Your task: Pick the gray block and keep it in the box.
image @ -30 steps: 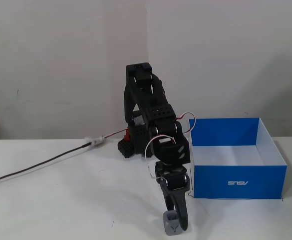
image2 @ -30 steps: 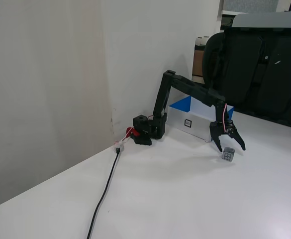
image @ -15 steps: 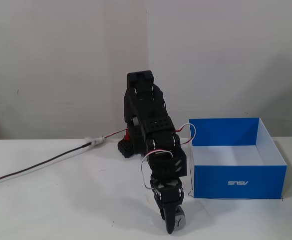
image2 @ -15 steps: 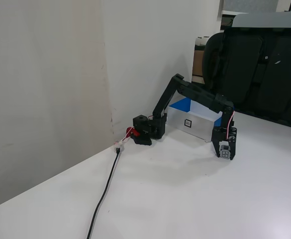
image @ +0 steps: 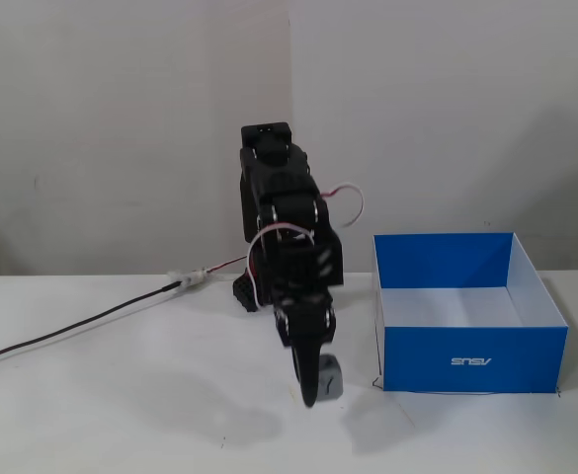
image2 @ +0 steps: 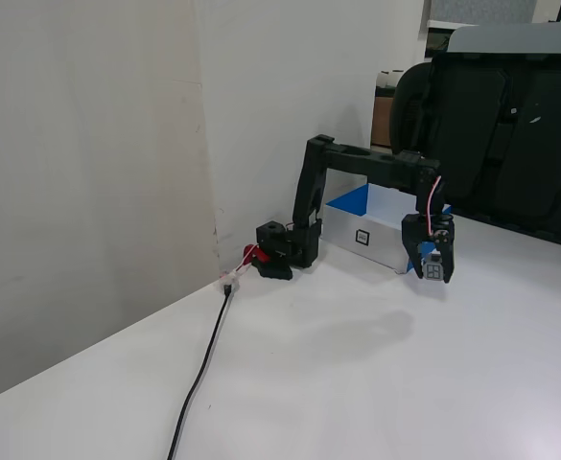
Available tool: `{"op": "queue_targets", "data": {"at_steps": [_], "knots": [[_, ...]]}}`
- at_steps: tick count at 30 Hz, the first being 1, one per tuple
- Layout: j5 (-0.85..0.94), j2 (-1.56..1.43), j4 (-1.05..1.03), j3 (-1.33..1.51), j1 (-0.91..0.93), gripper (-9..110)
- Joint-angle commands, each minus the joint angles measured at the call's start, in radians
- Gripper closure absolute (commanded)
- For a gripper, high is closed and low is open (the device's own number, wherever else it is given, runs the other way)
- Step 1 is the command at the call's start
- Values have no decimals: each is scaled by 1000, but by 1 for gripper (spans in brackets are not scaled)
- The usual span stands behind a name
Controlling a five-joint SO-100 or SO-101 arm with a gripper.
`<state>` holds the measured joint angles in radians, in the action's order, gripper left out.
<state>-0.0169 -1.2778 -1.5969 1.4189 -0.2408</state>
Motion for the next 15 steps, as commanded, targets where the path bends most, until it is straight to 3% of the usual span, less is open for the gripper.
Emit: {"op": "queue_targets", "data": {"at_steps": [1,6,15], "knots": [[14,-301,-37,-37,-54,101],[14,-609,-49,75,-242,101],[15,-635,-38,135,-612,101]]}}
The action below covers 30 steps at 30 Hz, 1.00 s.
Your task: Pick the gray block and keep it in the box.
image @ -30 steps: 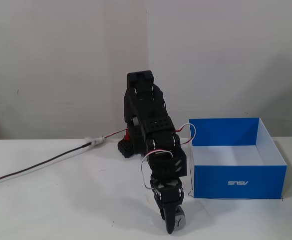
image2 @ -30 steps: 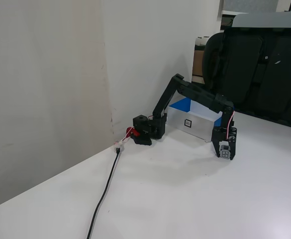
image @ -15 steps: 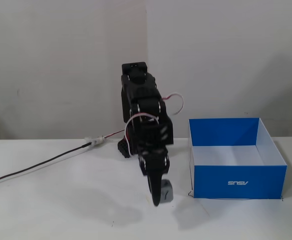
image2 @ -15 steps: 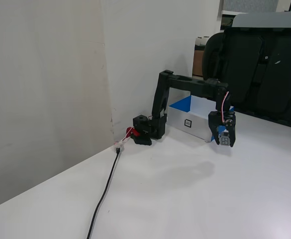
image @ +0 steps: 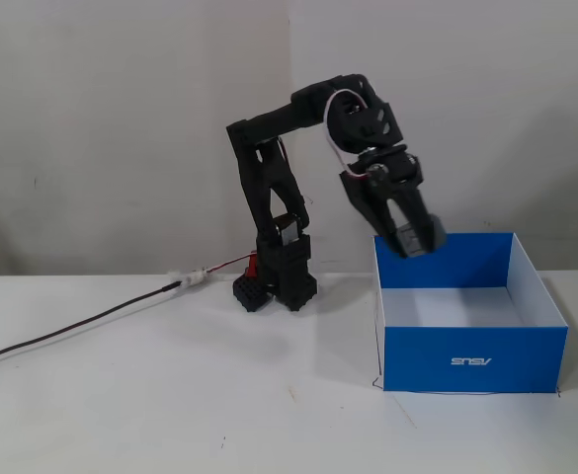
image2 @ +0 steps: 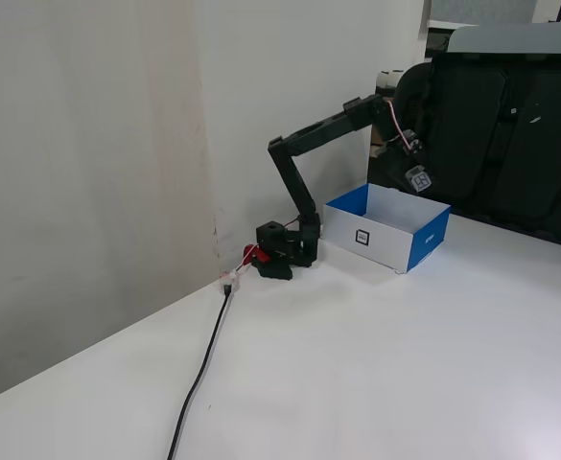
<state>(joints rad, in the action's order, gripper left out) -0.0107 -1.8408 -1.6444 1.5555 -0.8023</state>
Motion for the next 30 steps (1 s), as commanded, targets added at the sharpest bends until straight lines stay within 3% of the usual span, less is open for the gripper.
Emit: {"op": "queue_targets", "data": {"at_steps": [1,11,15,16,20,23,30], "knots": [[9,-80,9,17,-94,101],[-5,-21,15,44,-377,101],[-6,95,48,61,-318,72],[-6,117,61,58,-304,71],[-11,121,84,35,-252,77],[-15,67,58,-12,-100,101],[-2,-81,114,51,318,101]]}}
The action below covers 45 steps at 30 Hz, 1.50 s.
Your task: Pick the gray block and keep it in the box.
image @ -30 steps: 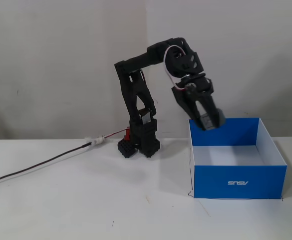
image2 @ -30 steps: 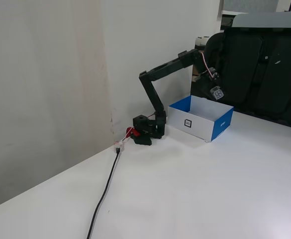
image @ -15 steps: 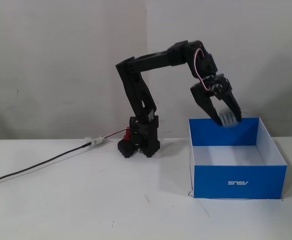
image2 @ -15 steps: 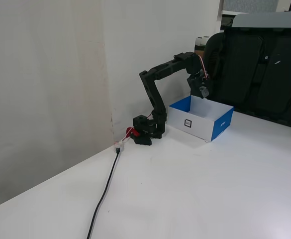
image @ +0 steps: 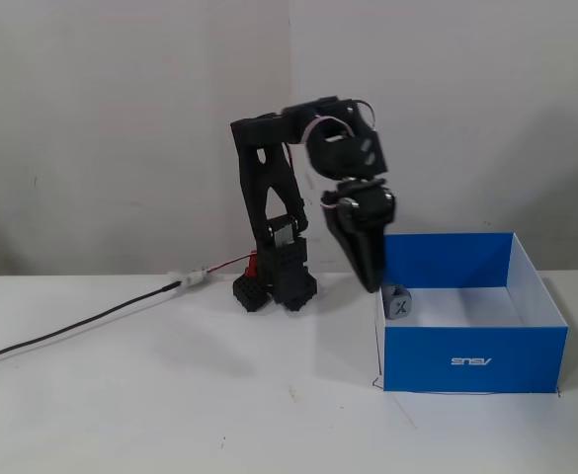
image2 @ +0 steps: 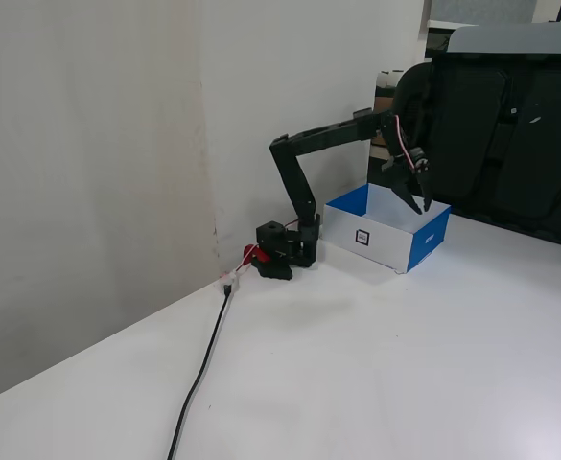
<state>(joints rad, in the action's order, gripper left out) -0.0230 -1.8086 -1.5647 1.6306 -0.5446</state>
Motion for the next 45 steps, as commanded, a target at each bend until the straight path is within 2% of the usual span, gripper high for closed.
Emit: {"op": "queue_targets", "data": {"at_steps": [1,7,13,20,24,27,45], "knots": [[11,-161,69,20,124,101],[20,-442,368,405,387,101],[91,-713,568,756,486,101],[109,-1000,747,1078,500,101],[109,-1361,719,1296,488,101],[109,-1618,580,1384,460,101],[100,-1618,520,1427,460,101]]}}
